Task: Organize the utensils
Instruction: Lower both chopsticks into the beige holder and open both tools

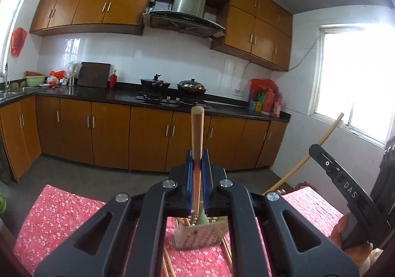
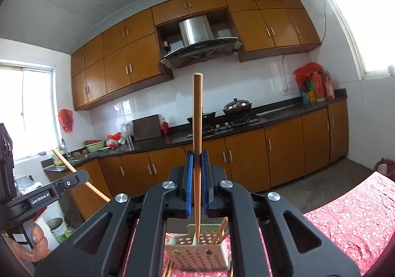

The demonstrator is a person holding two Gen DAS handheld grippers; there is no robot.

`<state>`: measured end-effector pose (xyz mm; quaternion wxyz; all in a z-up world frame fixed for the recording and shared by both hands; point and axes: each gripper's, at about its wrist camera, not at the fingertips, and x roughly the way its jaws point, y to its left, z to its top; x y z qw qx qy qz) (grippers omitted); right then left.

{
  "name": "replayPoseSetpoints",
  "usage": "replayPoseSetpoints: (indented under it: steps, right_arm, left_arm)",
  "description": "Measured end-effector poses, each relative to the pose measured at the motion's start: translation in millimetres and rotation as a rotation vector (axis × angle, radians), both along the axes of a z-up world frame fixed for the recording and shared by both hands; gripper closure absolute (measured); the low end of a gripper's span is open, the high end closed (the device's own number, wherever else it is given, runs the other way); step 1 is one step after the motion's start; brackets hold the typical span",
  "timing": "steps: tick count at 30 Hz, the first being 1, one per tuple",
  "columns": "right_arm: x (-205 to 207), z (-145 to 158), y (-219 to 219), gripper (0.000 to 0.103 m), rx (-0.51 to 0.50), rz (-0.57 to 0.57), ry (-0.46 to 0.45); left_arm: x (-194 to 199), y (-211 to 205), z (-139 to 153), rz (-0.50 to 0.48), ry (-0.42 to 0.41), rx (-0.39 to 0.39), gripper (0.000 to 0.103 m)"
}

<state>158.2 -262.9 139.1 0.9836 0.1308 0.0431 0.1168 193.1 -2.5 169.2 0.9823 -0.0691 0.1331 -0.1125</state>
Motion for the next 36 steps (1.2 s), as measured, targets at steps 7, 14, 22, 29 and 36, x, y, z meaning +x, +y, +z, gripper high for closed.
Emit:
replayPoseSetpoints:
  steps: [7, 14, 22, 29, 36]
  right_arm:
    - [38.9, -25.4, 10.3, 0.096, -0.007, -0.014, 0.089]
    - [46.7, -39.6, 13.6, 0.095, -0.009, 0.017, 0.156]
    - [29.2, -28.7, 1.5, 0.065, -0.024, -0.015, 0.147]
    - [2.4, -31.6, -30.7, 0.065, -0.025, -0.080, 0.187]
    - [-5.3, -109.2, -55.8, 0.065, -0.030, -0.091, 0.478]
  left_arm:
    - [37.6, -6.7, -34.6, 0.018, 0.042, 0.014, 0.095]
    - [52.1, -7.7, -54.7, 0.004, 0.097, 0.012, 0.095]
    - [39.0, 2.0, -47.0, 0.033, 0.088, -0.006, 0.076]
    - [-0.3, 32.8, -40.4, 0.109, 0.080, -0.017, 0.067]
    - [-28.5, 74.5, -107.2, 0.203, 0.247, 0.048, 0.067]
